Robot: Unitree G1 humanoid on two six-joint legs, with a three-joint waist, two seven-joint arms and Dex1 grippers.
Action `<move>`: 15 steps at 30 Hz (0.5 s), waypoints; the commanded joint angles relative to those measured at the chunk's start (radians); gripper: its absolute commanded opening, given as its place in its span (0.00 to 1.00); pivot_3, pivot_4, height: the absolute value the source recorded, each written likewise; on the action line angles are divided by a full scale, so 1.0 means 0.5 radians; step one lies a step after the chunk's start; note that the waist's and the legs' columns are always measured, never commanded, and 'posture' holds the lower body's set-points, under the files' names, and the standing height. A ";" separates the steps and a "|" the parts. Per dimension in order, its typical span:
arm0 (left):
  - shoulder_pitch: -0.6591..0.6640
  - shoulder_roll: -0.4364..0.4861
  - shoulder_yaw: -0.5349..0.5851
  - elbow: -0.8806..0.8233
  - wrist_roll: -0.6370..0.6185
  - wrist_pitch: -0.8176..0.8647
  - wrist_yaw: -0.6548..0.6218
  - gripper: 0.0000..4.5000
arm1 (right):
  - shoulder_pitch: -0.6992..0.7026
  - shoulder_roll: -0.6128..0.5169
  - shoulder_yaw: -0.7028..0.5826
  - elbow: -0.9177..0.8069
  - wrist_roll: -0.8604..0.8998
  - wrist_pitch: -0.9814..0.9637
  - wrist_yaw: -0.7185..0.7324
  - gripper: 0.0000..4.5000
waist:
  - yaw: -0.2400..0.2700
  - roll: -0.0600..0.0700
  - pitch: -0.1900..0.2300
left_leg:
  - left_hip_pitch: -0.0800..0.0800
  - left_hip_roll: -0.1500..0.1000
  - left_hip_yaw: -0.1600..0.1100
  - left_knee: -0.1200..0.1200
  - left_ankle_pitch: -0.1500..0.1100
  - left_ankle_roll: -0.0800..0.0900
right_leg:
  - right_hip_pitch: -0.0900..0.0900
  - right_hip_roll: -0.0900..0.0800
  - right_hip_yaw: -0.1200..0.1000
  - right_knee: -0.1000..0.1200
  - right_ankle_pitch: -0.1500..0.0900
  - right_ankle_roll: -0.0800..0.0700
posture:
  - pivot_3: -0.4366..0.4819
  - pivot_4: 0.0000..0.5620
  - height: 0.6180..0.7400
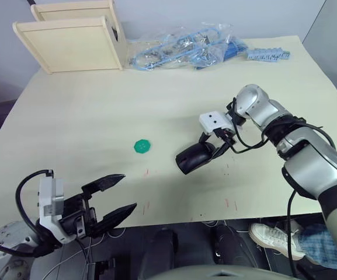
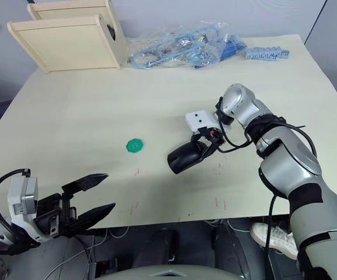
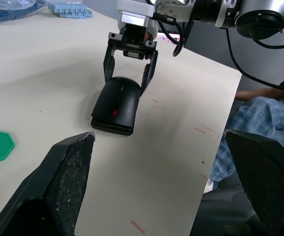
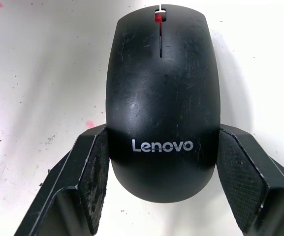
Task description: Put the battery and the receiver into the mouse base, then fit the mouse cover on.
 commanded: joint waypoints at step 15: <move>0.005 -0.003 0.002 -0.057 0.000 -0.039 0.009 1.00 | -0.013 0.033 0.021 -0.064 0.004 -0.056 0.013 0.70 | 0.000 0.000 0.000 | 0.000 0.000 0.000 0.000 0.000 0.000 | 0.000 0.000 0.000 0.000 0.000 -0.001 | 0.48 0.27 1.00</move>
